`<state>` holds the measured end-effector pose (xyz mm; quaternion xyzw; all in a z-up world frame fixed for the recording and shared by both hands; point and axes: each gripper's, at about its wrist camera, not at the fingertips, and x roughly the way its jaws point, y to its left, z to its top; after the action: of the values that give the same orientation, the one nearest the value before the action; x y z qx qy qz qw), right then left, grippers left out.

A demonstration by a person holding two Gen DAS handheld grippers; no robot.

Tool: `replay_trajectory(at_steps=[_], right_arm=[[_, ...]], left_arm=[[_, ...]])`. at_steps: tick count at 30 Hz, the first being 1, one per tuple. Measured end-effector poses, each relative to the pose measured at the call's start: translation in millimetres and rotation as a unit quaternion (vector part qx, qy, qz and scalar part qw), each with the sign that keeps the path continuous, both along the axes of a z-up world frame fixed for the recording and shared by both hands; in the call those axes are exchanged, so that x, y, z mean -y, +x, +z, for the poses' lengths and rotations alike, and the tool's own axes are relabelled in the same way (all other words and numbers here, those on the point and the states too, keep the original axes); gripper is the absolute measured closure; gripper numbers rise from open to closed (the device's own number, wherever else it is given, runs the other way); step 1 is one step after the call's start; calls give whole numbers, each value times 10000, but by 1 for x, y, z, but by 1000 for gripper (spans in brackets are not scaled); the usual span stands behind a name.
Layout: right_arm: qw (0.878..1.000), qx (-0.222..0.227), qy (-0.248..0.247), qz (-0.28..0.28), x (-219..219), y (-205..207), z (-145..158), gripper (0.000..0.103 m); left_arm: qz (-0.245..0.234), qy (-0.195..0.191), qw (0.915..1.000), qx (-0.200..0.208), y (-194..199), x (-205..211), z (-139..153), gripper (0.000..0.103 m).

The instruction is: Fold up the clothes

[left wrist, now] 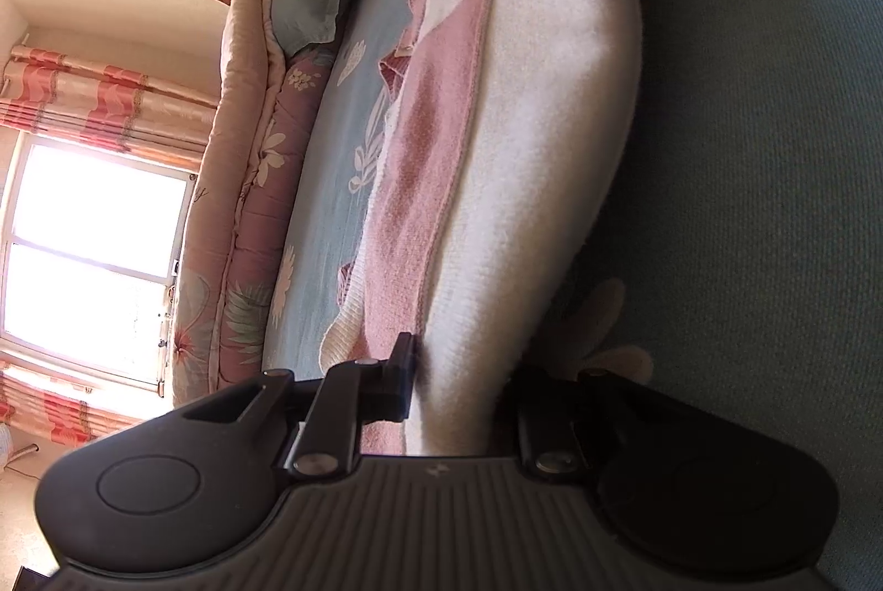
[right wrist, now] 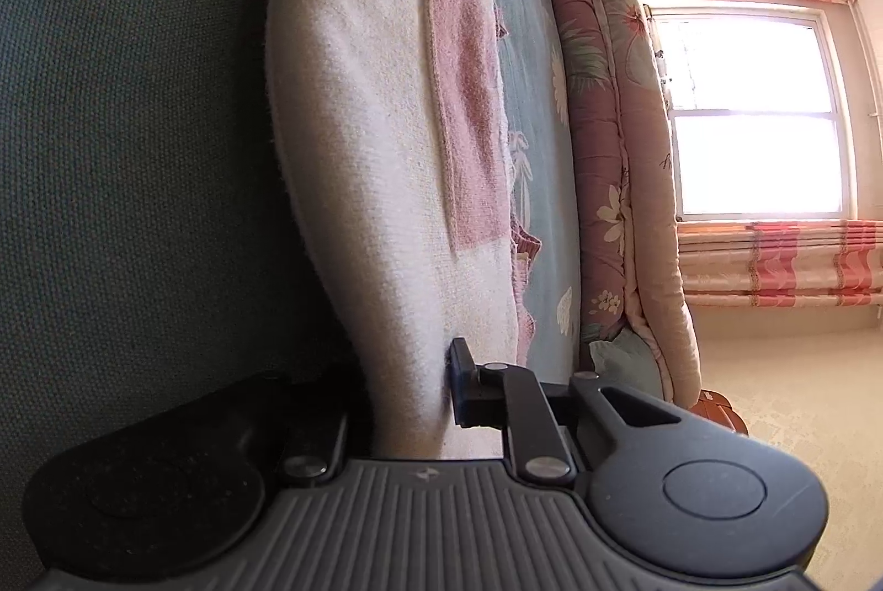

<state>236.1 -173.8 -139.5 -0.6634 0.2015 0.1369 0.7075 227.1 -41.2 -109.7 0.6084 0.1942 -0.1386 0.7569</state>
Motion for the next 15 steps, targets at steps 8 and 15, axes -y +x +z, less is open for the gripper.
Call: replay_trajectory(at_steps=[8,15], right_arm=[[9999,-82,46,57,2,-22,16,91],[9996,-225,158,84,3,-58,25,91]], left_arm=[[-78,98,9999,12,-22,1,13,93],[-92,56,9999,-26,-55,0,28,94]])
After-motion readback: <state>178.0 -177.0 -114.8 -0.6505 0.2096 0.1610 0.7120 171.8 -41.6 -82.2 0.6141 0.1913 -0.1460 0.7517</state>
